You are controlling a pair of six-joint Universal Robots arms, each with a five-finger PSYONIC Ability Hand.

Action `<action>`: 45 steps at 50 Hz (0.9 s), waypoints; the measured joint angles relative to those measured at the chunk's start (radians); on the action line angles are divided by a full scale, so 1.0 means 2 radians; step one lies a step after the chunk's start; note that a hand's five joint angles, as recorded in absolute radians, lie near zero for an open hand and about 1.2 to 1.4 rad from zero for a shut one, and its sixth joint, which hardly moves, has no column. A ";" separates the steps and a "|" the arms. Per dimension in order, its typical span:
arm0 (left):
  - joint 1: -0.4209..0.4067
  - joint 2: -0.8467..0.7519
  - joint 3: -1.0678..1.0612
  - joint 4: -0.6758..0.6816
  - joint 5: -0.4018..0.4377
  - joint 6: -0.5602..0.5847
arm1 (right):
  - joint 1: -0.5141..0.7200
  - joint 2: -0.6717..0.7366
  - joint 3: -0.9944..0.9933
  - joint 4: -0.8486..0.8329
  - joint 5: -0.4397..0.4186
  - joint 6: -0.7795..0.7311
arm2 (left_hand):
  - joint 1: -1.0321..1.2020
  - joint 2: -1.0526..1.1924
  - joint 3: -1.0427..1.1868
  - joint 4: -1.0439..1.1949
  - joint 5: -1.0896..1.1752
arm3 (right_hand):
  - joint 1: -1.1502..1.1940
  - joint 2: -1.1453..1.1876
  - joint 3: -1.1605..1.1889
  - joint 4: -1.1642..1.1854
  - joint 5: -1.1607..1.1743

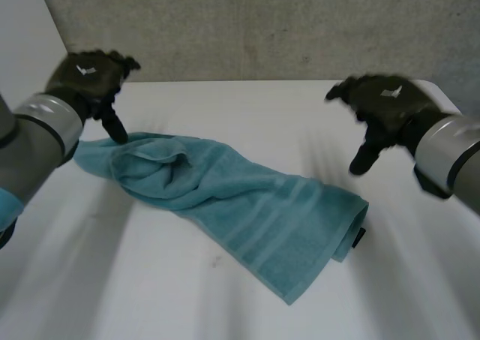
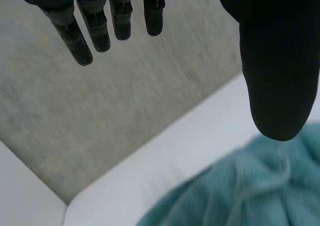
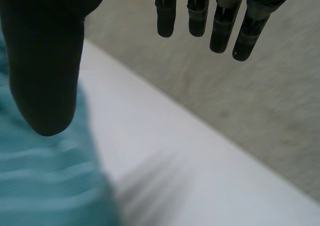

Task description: Fold the laundry

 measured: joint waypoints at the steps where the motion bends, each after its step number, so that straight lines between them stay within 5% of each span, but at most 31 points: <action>1: 0.001 -0.006 0.001 0.000 0.001 0.006 | 0.004 0.002 0.003 0.005 0.000 0.001 | 0.000 0.000 0.000 0.000 0.000 | 0.000 0.000 0.000 0.000 0.000; 14: 0.008 -0.116 0.019 0.009 0.047 0.040 | 0.071 0.025 0.171 -0.118 0.001 0.121 | 0.111 0.108 0.100 0.105 0.099 | 0.000 0.000 0.000 0.000 0.000; 20: 0.008 -0.143 0.026 0.022 0.049 0.038 | 0.096 0.066 0.223 -0.197 0.007 0.136 | 0.228 0.215 0.209 0.214 0.205 | 0.000 0.000 0.000 0.000 0.000; 23: 0.008 -0.152 0.027 0.034 0.046 0.037 | 0.112 0.095 0.230 -0.216 0.014 0.135 | 0.351 0.354 0.345 0.351 0.340 | 0.000 0.000 0.000 0.000 0.000; 45: 0.015 -0.154 0.019 0.091 0.001 0.034 | 0.154 0.158 0.227 -0.279 0.048 0.118 | 0.373 0.379 0.372 0.376 0.368 | 0.002 0.018 0.022 0.008 0.016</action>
